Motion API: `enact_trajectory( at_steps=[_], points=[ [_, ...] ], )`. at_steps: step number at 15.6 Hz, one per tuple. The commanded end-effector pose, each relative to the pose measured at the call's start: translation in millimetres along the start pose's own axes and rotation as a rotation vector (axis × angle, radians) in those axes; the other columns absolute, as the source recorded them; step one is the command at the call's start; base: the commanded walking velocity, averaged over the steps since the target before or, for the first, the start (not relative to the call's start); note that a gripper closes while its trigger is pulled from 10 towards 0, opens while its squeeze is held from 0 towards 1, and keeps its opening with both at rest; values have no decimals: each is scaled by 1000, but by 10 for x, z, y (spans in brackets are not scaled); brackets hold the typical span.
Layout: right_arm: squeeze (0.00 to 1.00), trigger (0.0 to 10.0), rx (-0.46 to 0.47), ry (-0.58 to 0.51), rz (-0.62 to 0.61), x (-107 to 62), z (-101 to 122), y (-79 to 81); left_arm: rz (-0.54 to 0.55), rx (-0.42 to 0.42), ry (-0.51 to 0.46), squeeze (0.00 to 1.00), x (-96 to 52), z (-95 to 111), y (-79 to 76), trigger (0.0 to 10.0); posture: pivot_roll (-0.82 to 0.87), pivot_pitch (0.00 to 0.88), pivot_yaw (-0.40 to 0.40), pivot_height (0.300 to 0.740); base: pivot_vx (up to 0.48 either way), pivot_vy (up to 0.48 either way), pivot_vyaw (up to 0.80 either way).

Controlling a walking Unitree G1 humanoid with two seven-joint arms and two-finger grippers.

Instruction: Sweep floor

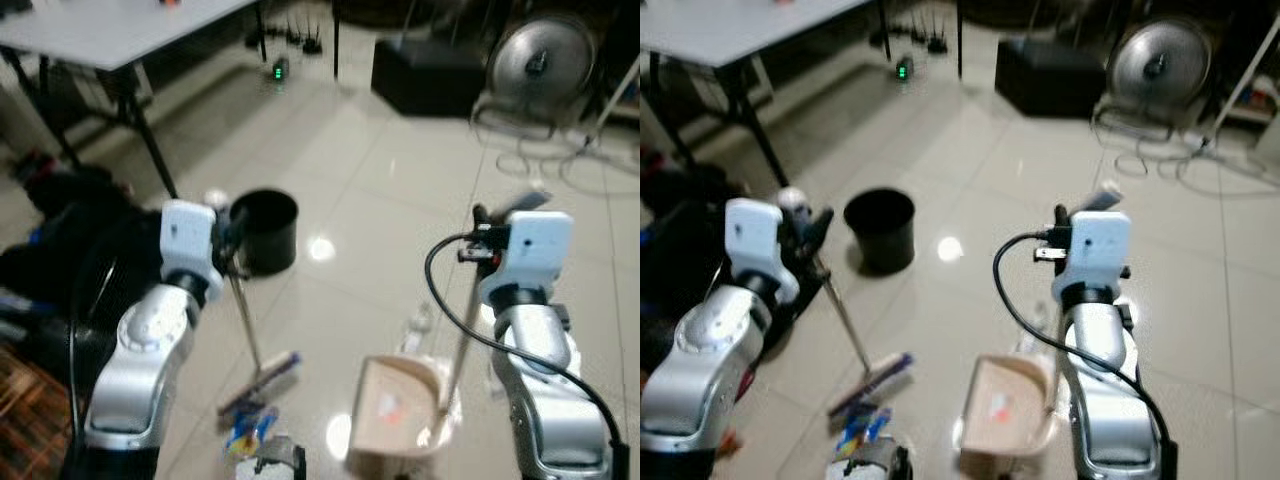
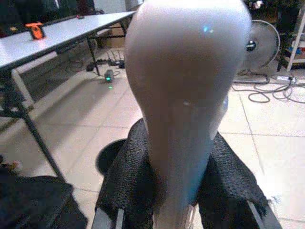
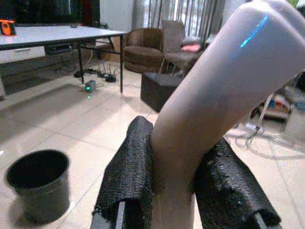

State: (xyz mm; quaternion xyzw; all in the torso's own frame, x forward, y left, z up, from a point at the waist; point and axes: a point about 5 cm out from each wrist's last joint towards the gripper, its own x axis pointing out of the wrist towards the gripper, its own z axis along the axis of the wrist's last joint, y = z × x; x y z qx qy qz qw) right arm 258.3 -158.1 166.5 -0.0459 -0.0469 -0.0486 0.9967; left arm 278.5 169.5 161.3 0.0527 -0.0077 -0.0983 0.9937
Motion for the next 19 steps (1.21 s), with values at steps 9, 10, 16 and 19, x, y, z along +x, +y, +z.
enact_trajectory(
  at_steps=[9, 10, 16, 19],
  points=[
    [0, 10000, 12, -41, -26, 26, 88, -30, -7, 36, -49, 0, 41, 158, 35, 10000, 71, 60, 69, 740, -282, 0, 0],
    [0, 10000, 16, -37, -31, 20, 73, -33, -3, 41, -47, 0, 40, 163, 43, 10000, 70, 62, 71, 740, 0, 0, 0],
    [0, 10000, 45, -32, -58, 32, 67, -63, 73, 43, -83, 0, 26, 207, 123, 10000, 78, 59, 72, 740, 0, 0, 0],
    [0, 10000, 6, -25, -55, 30, 48, -85, 73, 43, -105, 0, 22, 236, 122, 10000, 78, 56, 67, 740, 86, 0, 0]
  ],
)
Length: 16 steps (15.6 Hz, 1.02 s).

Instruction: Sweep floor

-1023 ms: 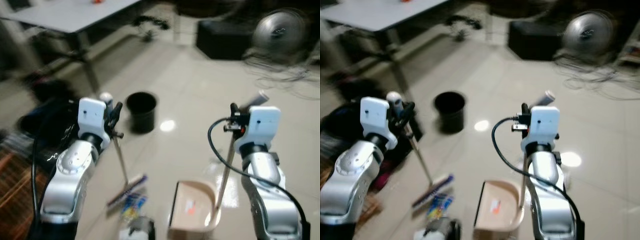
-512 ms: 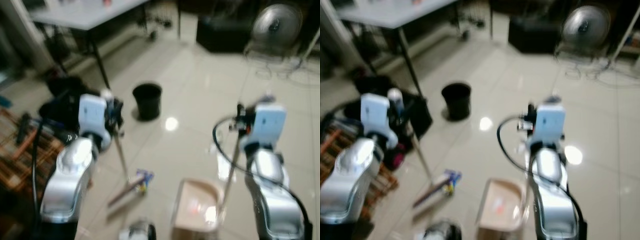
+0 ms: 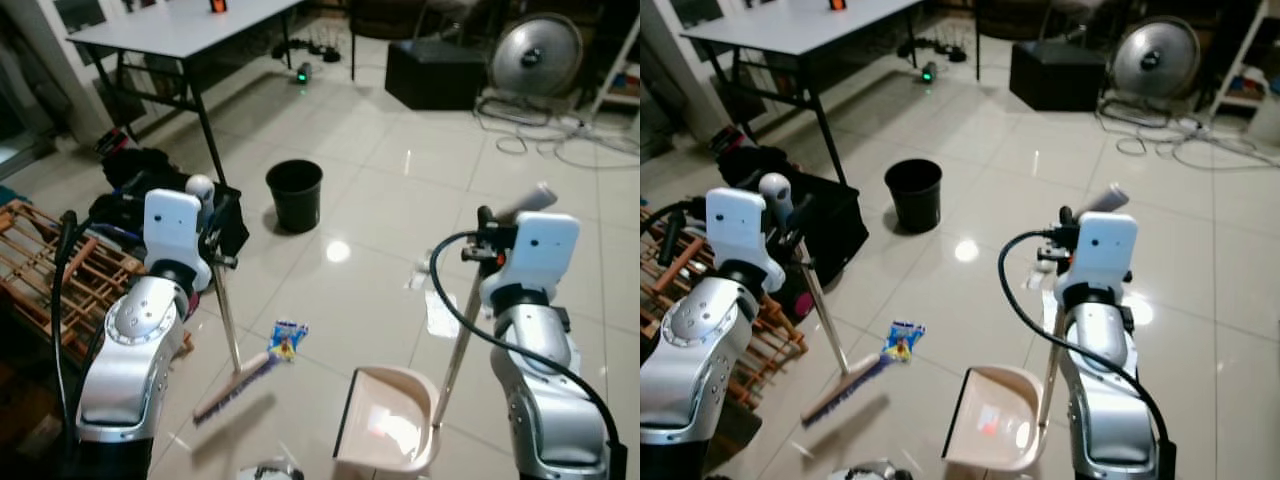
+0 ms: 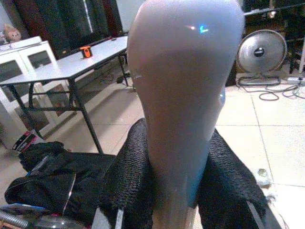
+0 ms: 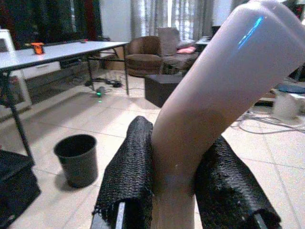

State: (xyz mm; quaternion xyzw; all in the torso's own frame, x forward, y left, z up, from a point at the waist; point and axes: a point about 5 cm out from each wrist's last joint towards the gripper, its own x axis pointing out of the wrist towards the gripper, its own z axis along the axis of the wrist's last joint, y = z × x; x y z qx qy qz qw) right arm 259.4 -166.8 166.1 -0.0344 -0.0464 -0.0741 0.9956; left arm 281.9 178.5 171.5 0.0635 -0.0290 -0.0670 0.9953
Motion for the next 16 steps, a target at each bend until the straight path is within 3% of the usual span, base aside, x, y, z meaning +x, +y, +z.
enact_trajectory(
  at_steps=[1, 6, 10, 16],
  points=[
    [0, 10000, -18, -30, 2, 16, 65, 5, 10, 16, -70, 0, 16, 149, 18, 10000, 80, 56, 64, 740, 289, 0, 0],
    [0, 10000, -12, -33, 22, 91, 75, 14, 30, 17, -74, 0, 25, 147, 27, 10000, 80, 53, 57, 740, 352, 0, 275],
    [0, 10000, -117, -33, -21, 143, 53, -11, 35, 17, -81, 0, 62, 157, 28, 10000, 75, 53, 61, 740, 401, 0, 0],
    [0, 10000, -57, -39, -1, 132, 67, -26, 58, -2, -82, 0, 79, 128, 30, 10000, 65, 49, 57, 740, 405, 0, 0]
  ],
)
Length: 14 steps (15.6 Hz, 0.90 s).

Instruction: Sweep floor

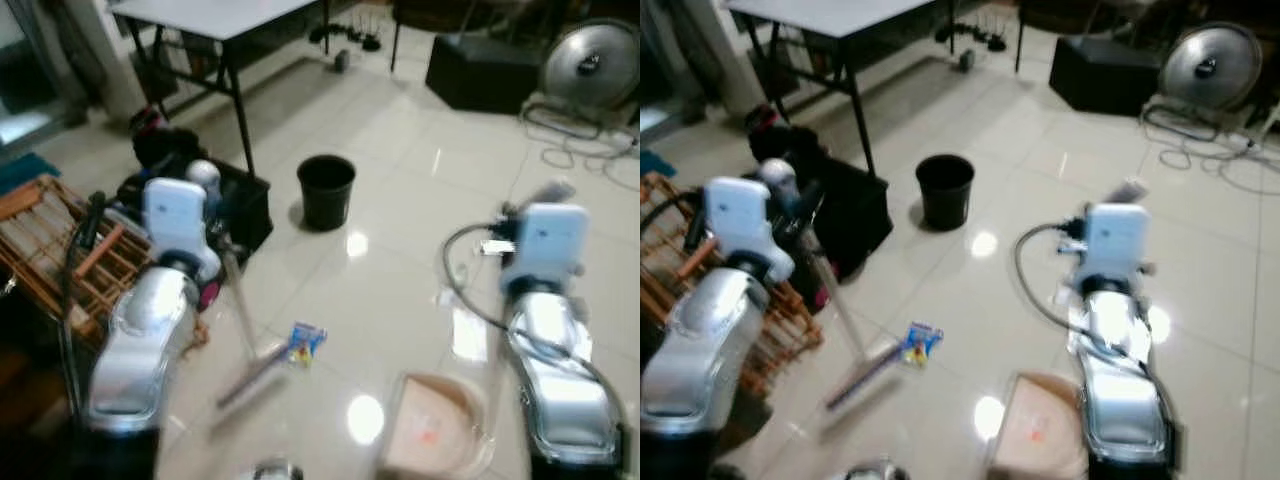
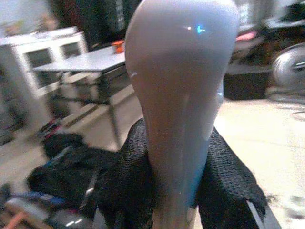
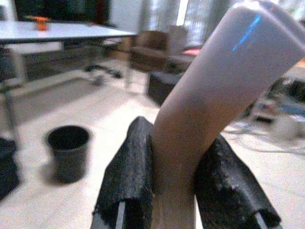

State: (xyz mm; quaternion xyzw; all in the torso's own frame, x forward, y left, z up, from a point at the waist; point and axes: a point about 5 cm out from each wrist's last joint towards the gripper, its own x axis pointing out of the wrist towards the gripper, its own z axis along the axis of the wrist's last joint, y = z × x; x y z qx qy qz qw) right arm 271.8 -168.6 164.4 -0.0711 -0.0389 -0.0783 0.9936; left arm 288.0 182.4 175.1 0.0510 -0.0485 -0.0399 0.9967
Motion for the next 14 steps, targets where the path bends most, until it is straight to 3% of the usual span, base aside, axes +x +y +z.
enact_trajectory(
  at_steps=[1, 11, 14],
  points=[
    [0, 10000, 17, -47, 4, 6, 90, -35, 3, 18, -48, 0, 29, 101, -24, 10000, 66, 44, 55, 740, 401, 0, 0],
    [0, 10000, -21, -89, 30, 112, 141, 6, 74, 2, -73, 0, 112, 77, 28, 10000, 55, 40, 35, 740, 403, 0, 134],
    [0, 10000, 16, -91, 86, 134, 128, 49, 83, 13, -64, 0, 125, 53, 36, 10000, 66, 63, 25, 740, 395, 0, 0]
  ],
)
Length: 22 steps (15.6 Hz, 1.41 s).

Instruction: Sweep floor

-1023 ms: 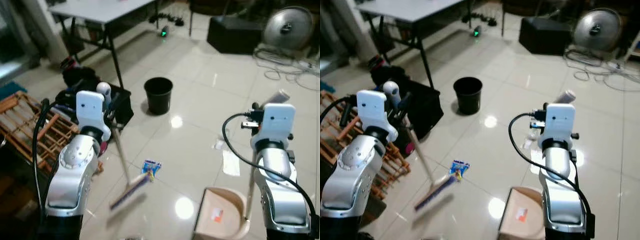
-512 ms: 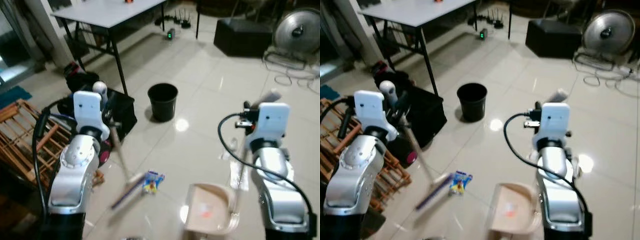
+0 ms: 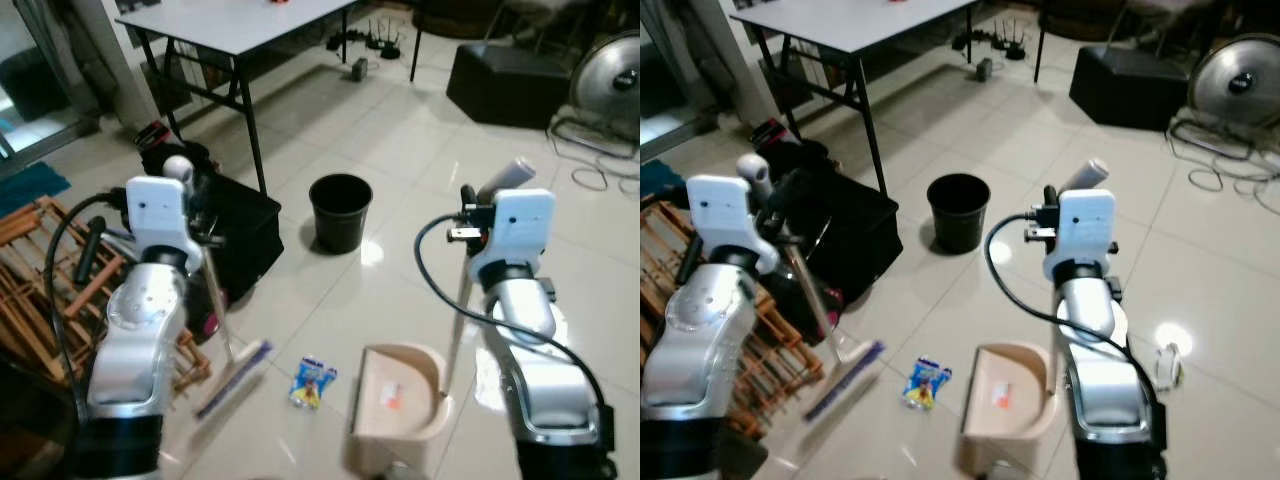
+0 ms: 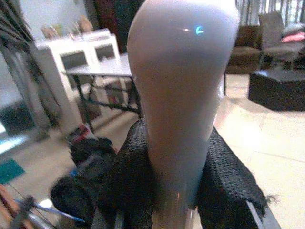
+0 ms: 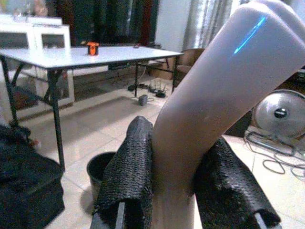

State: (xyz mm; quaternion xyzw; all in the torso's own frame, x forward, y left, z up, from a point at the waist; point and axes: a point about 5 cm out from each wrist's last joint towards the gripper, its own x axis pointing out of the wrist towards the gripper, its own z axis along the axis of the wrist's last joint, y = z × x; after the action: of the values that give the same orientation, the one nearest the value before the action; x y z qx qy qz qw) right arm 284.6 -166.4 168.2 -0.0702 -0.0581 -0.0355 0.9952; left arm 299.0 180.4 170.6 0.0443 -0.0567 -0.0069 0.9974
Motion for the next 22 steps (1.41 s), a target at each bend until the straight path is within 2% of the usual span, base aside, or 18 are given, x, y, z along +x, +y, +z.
enact_trajectory(
  at_steps=[1, 4, 8, 9, 11, 13, 14, 16, 19, 21, 22],
  points=[
    [0, 10000, 24, -52, 25, 20, 84, 35, 15, 23, -33, 0, 23, 66, 47, 10000, 67, 69, 26, 740, 0, 0, 0],
    [0, 10000, 77, -70, 54, 78, 36, 69, 30, 23, -38, 0, 57, 41, 44, 10000, 74, 91, 34, 740, 0, 0, 0],
    [0, 10000, 66, -111, 46, 173, 31, 90, 103, 20, -48, 0, 79, -1, 106, 10000, 80, 142, 35, 740, 0, 0, 0],
    [0, 10000, 47, -134, 17, 249, 14, 82, 106, -9, -110, 0, 118, -13, 93, 10000, 91, 178, 27, 740, 0, 0, 0],
    [0, 10000, 19, -129, -19, 310, -104, 86, 105, -96, -107, 0, 192, -108, 67, 10000, 102, 206, 34, 740, 0, 0, 0],
    [0, 10000, -17, -142, -22, 333, -145, 93, 116, -101, -120, 0, 236, -122, 52, 10000, 102, 228, 42, 740, 0, 0, 0],
    [0, 10000, -66, -159, -22, 381, -164, 76, 107, -78, -153, 0, 277, -126, 27, 10000, 105, 272, 49, 740, 0, 0, 0],
    [0, 10000, -129, -166, -12, 416, -207, 56, 123, -68, -165, 0, 303, -149, 30, 10000, 110, 279, 52, 740, 0, 0, 0],
    [0, 10000, -214, -203, -49, 507, -235, -34, 128, -57, -194, 0, 352, -179, 15, 10000, 110, 339, 76, 740, 0, 0, 0],
    [0, 10000, -221, -217, -79, 551, -248, -65, 136, -66, -214, 0, 366, -197, -20, 10000, 114, 336, 88, 740, 0, 0, 0],
    [0, 10000, -211, -220, -80, 549, -262, -31, 139, -78, -219, 0, 368, -202, -39, 10000, 117, 340, 98, 740, 0, 0, 0]
  ],
)
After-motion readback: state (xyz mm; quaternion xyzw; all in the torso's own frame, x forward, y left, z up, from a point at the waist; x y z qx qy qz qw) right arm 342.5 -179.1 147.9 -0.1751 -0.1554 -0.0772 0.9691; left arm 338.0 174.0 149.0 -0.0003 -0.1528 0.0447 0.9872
